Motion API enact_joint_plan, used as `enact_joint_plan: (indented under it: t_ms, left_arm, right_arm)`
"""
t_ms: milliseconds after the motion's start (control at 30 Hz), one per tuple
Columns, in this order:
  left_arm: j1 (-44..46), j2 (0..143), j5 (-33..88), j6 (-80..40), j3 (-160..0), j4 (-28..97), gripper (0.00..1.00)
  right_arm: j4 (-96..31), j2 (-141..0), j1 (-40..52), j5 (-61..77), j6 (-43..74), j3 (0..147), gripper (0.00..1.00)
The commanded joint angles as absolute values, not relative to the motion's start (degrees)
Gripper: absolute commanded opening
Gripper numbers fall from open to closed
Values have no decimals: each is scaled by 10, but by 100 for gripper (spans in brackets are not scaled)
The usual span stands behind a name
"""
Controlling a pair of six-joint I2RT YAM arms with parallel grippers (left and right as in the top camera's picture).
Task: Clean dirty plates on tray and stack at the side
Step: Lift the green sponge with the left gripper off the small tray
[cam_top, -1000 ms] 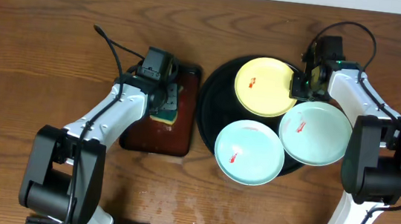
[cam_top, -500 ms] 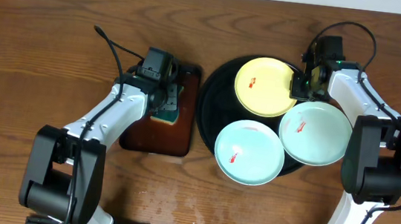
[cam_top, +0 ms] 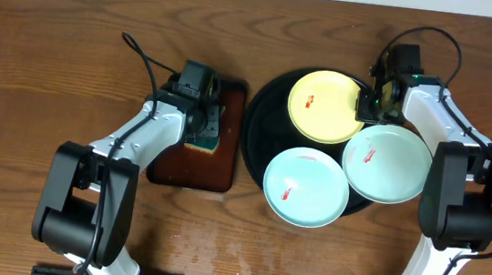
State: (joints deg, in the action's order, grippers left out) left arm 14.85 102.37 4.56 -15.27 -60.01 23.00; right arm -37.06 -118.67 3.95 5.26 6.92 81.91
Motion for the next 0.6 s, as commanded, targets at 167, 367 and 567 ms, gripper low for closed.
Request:
enact_joint_plan:
  t_ms: [167, 367, 567]
  left_arm:
    - [150, 1041, 43, -151, -594, 232, 41]
    - [150, 1054, 43, -151, -594, 232, 41]
    - [150, 1067, 43, -151, -595, 232, 15]
  right_arm:
    - [-375, -1190, 42, 43, 59, 817, 4]
    - [-375, -1190, 42, 43, 59, 817, 4]
    - [-375, -1190, 42, 43, 59, 817, 4]
